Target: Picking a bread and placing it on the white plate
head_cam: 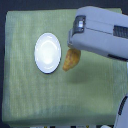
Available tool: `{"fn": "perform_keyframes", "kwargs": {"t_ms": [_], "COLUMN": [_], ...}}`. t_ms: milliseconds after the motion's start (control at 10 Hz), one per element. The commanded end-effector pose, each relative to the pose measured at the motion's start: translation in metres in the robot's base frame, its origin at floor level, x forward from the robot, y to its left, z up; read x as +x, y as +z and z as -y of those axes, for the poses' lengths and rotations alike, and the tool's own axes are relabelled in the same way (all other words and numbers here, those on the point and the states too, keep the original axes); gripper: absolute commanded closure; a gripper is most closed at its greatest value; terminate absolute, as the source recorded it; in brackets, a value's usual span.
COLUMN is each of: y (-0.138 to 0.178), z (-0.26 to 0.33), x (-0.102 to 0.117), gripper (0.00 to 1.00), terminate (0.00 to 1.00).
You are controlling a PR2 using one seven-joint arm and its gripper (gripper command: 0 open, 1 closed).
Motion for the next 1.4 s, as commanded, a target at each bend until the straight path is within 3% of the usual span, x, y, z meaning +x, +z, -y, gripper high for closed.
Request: {"fn": "perform_keyframes", "kwargs": {"t_ms": [0, 500, 900, 1200, 1300], "y": [-0.033, -0.06, -0.083, -0.088, -0.09], "z": [-0.128, -0.158, -0.158, -0.177, -0.183], "x": [0.018, 0.048, 0.033, 0.04, 0.038], "gripper": [1.0, 1.0, 1.0, 1.0, 0.0], "terminate": [0.0, 0.0, 0.0, 0.0, 0.0]}}
